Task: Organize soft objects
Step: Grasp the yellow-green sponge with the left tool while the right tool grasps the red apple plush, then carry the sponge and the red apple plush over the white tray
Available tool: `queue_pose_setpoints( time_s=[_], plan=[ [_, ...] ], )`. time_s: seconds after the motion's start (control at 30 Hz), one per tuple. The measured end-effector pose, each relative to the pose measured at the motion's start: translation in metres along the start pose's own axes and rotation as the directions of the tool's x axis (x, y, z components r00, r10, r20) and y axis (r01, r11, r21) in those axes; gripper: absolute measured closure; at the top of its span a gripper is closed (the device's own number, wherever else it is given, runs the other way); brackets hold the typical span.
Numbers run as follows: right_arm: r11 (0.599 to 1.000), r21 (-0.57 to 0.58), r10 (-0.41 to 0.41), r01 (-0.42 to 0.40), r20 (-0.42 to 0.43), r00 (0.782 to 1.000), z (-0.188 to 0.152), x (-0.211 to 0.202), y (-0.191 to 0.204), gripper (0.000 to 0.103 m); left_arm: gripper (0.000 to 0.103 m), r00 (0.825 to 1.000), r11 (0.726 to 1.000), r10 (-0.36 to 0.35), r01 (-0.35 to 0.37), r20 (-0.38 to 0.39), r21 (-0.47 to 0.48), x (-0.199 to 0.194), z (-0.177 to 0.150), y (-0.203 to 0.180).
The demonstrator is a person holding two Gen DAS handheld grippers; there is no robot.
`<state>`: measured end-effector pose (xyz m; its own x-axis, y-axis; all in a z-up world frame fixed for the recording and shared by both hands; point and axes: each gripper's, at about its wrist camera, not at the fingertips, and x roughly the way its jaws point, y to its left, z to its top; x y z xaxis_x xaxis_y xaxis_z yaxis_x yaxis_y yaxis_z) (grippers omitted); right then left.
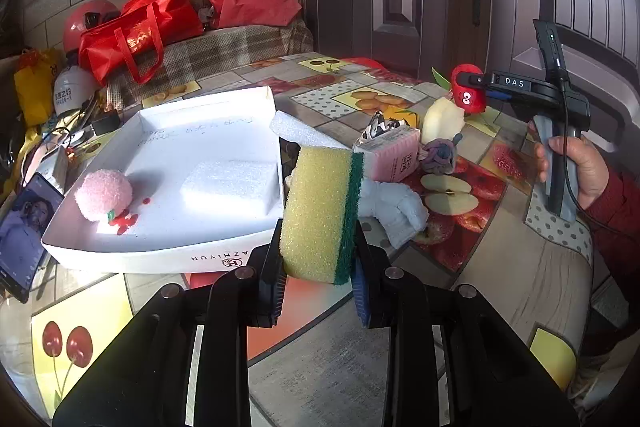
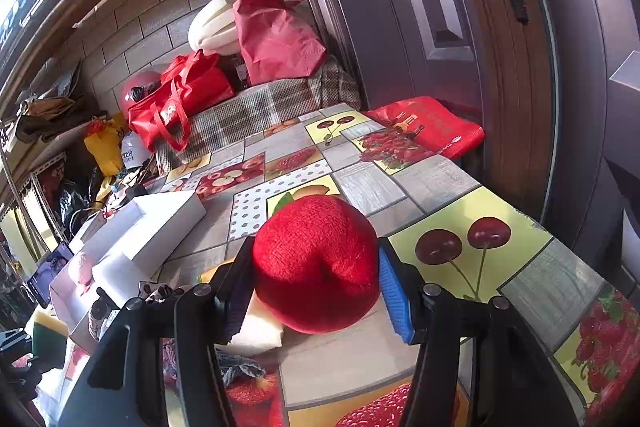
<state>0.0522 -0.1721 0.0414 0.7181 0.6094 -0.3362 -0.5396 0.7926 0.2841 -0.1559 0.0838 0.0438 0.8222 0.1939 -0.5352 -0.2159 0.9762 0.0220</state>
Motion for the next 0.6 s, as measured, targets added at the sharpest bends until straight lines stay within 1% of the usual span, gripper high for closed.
queue_pose_setpoints(
  time_s=[0.1,0.23,0.3,0.37,0.47,0.6],
  plan=[
    [1.000,0.012,-0.001,0.000,0.080,0.997,0.001,-0.015,0.000,0.045,0.076,0.999,0.999,0.005,-0.003,0.051,-0.045,-0.011,0.000,0.008],
    [0.999,0.008,0.040,-0.041,0.095,0.995,-0.001,-0.021,0.012,0.045,0.076,0.997,0.994,0.022,-0.014,0.076,-0.105,-0.016,-0.001,0.020],
    [0.998,-0.027,0.058,-0.055,0.100,0.993,-0.003,-0.024,0.024,0.045,0.076,0.995,0.993,0.053,-0.043,0.087,-0.109,-0.015,0.001,0.025],
    [0.994,-0.080,0.077,-0.069,0.104,0.992,-0.006,-0.026,0.038,0.045,0.076,0.990,0.991,0.103,-0.094,0.095,-0.094,-0.013,0.001,0.030],
    [0.983,-0.165,0.104,-0.086,0.107,0.989,-0.012,-0.030,0.062,0.045,0.076,0.985,0.986,0.139,-0.129,0.104,-0.104,-0.011,0.001,0.040],
    [0.964,-0.236,0.148,-0.119,0.109,0.983,-0.020,-0.034,0.086,0.045,0.076,0.972,0.981,0.186,-0.175,0.144,-0.084,-0.012,0.001,0.047]
  ],
)
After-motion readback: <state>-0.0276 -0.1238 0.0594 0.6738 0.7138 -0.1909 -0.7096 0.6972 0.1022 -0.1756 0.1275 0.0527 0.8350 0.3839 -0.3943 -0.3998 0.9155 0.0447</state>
